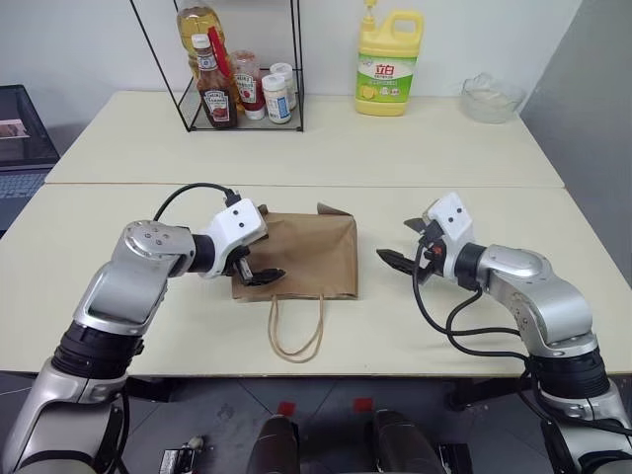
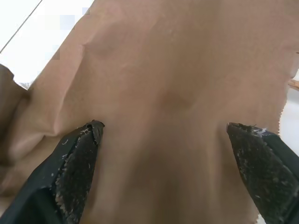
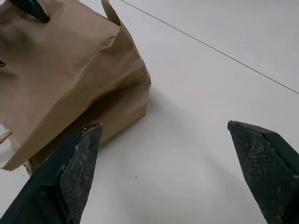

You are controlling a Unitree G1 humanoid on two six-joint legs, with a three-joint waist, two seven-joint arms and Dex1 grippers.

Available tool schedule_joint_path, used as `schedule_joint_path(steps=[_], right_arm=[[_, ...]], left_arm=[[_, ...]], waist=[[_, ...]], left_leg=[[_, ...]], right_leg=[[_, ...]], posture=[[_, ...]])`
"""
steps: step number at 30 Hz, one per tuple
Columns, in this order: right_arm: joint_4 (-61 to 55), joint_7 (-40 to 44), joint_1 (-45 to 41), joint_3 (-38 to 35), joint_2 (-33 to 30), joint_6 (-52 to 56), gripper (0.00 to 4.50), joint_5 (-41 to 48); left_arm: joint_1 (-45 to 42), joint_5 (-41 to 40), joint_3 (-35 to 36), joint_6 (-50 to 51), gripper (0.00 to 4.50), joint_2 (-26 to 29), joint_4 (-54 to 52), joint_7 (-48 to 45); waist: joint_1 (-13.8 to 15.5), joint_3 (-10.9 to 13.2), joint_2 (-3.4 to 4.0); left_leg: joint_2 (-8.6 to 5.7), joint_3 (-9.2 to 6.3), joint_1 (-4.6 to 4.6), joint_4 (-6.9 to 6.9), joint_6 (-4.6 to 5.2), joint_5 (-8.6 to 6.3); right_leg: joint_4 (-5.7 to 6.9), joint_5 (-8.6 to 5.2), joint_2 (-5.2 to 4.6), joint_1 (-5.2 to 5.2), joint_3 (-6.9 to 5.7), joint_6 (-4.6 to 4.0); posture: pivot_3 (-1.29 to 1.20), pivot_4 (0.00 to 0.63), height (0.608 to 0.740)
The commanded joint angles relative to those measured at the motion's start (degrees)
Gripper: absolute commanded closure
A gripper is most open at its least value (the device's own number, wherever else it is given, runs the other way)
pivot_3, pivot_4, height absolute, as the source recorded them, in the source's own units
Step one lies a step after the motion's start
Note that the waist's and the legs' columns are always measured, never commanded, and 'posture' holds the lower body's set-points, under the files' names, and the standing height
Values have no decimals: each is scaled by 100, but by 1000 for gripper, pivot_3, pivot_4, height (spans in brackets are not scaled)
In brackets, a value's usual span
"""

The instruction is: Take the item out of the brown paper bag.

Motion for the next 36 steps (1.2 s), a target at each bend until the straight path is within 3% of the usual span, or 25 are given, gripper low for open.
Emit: schedule_joint_path(steps=[1, 15, 19, 28, 36], right_arm=[[-107, -36, 40, -91, -48, -111, 15, 64], [-520, 704, 704, -231, -709, -497, 15, 463], [-771, 1107, 1036, -201, -1016, -600, 15, 696], [-1526, 1808, 1726, 60, -1539, -870, 15, 1023], [-1491, 1714, 1813, 442, -1438, -1189, 15, 833]], left_arm=[[104, -128, 105, 15, 0, 49, -221, 68], [0, -554, 236, -1959, 0, 1047, -312, -1398], [389, -444, 81, -2896, 0, 1197, -432, -1764], [831, 6, -239, -3965, 0, 744, -71, -1426], [1048, 272, -400, -4541, 0, 566, 162, -1335]], waist=[[1, 0, 0], [8, 1, -1], [10, 1, -1], [39, 1, -2], [40, 0, -4]], left_leg=[[0, 0, 0, 0, 0, 0], [2, 2, -1, -3, 0, 0], [2, 3, 0, -3, 1, 0], [4, 3, 0, -1, 1, -1], [5, 2, 2, 0, 1, 0]], right_leg=[[0, 0, 0, 0, 0, 0], [-6, -1, 2, -1, 0, -1], [-8, -1, 2, 0, 2, -1], [-8, -2, 4, 2, 2, -1], [-8, -2, 5, 4, 1, -1]], posture=[[0, 150, 740], [0, 150, 740], [0, 150, 740], [0, 150, 740], [0, 150, 740]])
